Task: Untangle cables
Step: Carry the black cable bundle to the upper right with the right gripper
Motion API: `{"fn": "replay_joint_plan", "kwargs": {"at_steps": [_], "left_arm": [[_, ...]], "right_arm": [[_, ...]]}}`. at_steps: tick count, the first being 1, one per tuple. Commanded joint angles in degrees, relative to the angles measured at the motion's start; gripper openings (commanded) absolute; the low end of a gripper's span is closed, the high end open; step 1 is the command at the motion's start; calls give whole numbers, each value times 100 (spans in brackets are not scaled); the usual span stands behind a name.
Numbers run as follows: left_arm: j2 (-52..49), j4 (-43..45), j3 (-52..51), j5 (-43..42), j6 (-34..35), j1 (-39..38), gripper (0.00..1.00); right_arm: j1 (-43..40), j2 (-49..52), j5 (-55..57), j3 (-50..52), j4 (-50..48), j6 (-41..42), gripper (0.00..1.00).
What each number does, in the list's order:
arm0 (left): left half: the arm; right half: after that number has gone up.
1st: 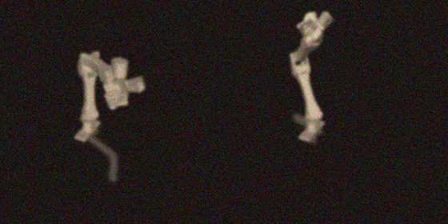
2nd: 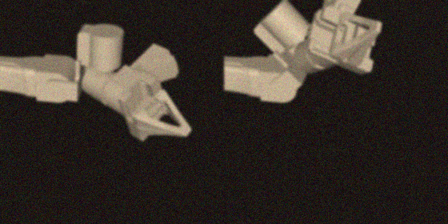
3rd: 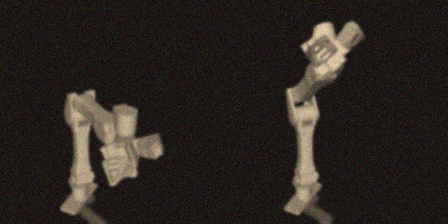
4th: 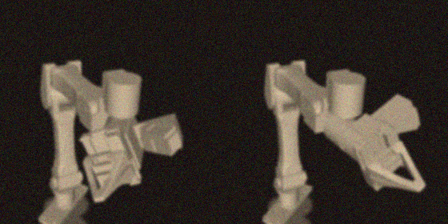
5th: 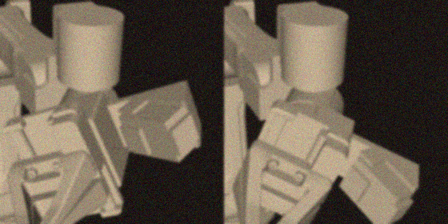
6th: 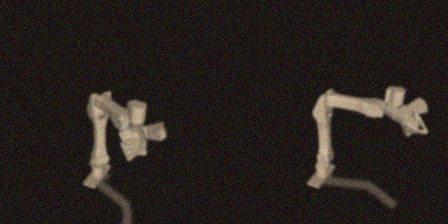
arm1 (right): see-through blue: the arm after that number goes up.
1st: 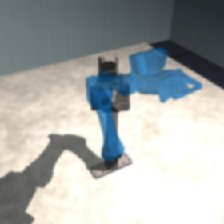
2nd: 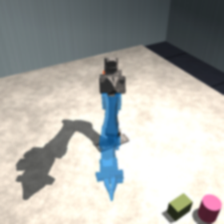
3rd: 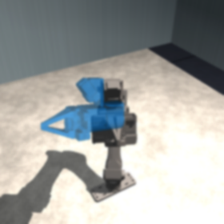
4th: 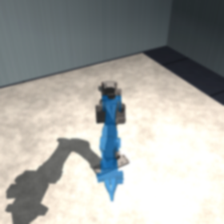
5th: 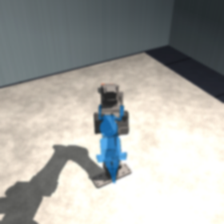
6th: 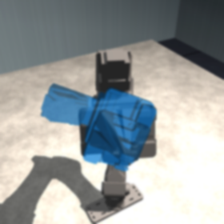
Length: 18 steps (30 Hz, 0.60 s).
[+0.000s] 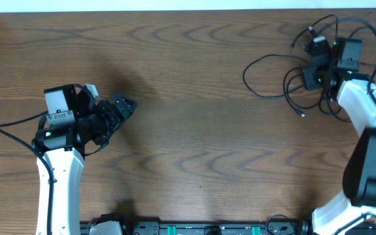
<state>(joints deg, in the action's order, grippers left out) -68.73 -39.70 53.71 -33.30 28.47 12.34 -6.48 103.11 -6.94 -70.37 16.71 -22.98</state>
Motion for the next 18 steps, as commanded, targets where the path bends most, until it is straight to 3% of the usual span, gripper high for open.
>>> {"fn": "replay_joint_plan", "kwargs": {"at_steps": [1, 4, 7, 12, 18], "left_arm": [[59, -15, 42, -74, -35, 24, 96], [59, -15, 42, -72, -35, 24, 96], [59, -15, 42, -68, -35, 24, 96], [59, -15, 42, -50, -37, 24, 96], [59, -15, 42, -50, -37, 24, 96]], "right_arm": [[297, -911, -116, -61, -181, 72, 70], [472, -1609, -116, -61, -638, 313, 80], [507, -2468, -280, -61, -1530, 1082, 96], [509, -3027, -953, -61, -2164, 1121, 97], [509, -3182, -1056, -61, -2155, 1121, 98]]}}
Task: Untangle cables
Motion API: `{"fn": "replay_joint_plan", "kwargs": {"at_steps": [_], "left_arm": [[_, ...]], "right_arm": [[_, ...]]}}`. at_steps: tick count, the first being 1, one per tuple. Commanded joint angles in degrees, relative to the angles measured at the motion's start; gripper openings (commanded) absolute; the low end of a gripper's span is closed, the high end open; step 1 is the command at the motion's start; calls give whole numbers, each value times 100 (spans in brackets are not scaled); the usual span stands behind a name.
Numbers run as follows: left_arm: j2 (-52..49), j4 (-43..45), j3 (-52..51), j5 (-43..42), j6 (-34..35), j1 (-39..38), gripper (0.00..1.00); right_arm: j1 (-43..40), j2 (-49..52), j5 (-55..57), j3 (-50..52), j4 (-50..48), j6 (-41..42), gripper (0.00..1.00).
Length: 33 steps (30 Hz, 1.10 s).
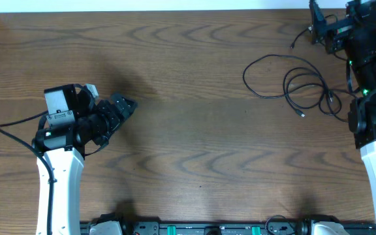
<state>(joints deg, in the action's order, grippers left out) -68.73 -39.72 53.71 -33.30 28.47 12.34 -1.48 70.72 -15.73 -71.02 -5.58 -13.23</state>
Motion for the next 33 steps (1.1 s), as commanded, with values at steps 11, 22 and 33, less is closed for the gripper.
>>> {"fn": "replay_joint_plan", "kwargs": {"at_steps": [11, 22, 33], "left_arm": [[59, -13, 42, -50, -37, 24, 96], [59, -11, 42, -50, -37, 24, 96], [59, -13, 42, -50, -37, 24, 96]], "right_arm": [[7, 4, -177, 26, 2404, 136, 99], [7, -1427, -181, 1095, 2426, 142, 99], [-79, -3856, -929, 2315, 1956, 144, 96]]}}
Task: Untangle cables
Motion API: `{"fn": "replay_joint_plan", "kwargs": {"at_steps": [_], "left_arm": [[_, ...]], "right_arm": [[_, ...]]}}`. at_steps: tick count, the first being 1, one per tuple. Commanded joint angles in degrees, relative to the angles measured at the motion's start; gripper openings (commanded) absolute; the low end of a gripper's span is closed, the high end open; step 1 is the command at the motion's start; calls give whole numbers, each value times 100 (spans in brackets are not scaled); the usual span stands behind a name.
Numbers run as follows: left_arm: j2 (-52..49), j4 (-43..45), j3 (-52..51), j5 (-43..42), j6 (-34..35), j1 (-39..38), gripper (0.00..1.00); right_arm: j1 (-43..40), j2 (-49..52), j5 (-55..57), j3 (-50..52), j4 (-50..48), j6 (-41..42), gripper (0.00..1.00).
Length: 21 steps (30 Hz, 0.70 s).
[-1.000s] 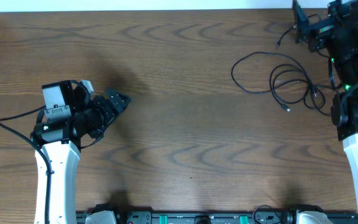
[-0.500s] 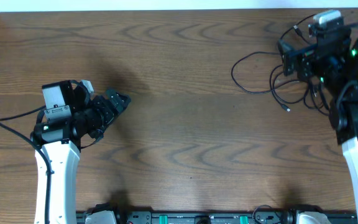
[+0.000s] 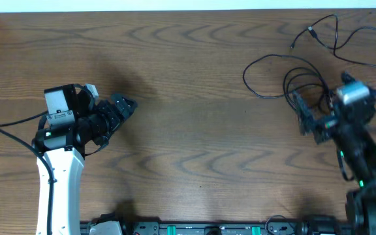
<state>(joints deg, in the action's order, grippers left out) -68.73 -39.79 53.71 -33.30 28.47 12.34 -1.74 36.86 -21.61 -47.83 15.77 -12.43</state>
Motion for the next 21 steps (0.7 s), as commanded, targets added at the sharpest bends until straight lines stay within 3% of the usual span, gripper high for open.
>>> {"fn": "replay_joint_plan", "kwargs": {"at_steps": [1, 13, 21], "left_arm": [[59, -7, 42, -50, -37, 24, 96], [59, -7, 42, -50, -37, 24, 96], [59, -4, 42, -50, -37, 24, 96]], "right_arm": [[-52, -597, -341, -9, -280, 63, 97], [-238, -2024, -269, -400, -308, 55, 99], [-577, -2645, -249, -826, 205, -111, 99]]}}
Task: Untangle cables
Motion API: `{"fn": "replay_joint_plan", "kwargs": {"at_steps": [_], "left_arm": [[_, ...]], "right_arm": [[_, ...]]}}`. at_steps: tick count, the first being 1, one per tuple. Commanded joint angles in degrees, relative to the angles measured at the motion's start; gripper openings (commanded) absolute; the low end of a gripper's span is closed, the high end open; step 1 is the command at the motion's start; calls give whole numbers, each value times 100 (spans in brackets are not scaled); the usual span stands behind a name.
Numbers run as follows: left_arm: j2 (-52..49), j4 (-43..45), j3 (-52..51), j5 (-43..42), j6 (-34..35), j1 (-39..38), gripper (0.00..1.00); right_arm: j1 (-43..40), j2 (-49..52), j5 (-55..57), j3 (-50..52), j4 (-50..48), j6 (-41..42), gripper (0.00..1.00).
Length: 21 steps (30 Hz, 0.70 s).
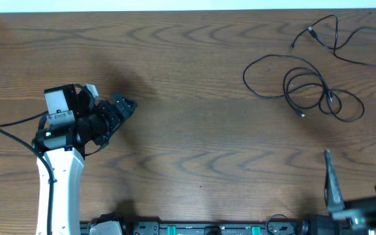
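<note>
Two black cables lie at the back right of the table. A looped one [305, 81] spreads in several coils, and a thinner one [336, 39] runs along the far edge, apart from the loops. My left gripper [124, 104] rests over the left side of the table, far from the cables; its jaws are too dark to read. Of my right gripper [330, 183], only one upright finger shows at the bottom right corner, well short of the cables, with nothing seen in it.
A white cable loop pokes in at the right edge. The left arm's own black lead [15, 124] trails off its wrist. A strip of electronics [207, 228] lines the front edge.
My right arm was low beside the looped cable's near end. It now sits in the bottom right corner, leaving the cables fully uncovered. The cables and the left arm have not moved.
My right gripper was first down on the cables at the back right. Then it stood high over the far right corner, then near the looped cable's front end, and now at the front corner. The left arm stayed put throughout.
</note>
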<state>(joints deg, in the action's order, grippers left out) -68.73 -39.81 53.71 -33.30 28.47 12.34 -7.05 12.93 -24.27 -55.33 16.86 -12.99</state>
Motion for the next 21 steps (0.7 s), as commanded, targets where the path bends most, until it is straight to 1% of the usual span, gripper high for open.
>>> {"fn": "replay_joint_plan", "kwargs": {"at_steps": [1, 7, 14, 21], "left_arm": [[59, -4, 42, -50, -37, 24, 96], [59, -2, 42, -50, -37, 24, 96], [59, -4, 42, -50, -37, 24, 96], [59, -2, 42, -50, -37, 24, 97]], "right_arm": [[-44, -361, -11, -79, 129, -57, 99], [35, -822, -2, -267, 501, -127, 99], [323, -824, 9, -317, 632, -247, 99], [326, -822, -7, -317, 1128, -247, 99]]}}
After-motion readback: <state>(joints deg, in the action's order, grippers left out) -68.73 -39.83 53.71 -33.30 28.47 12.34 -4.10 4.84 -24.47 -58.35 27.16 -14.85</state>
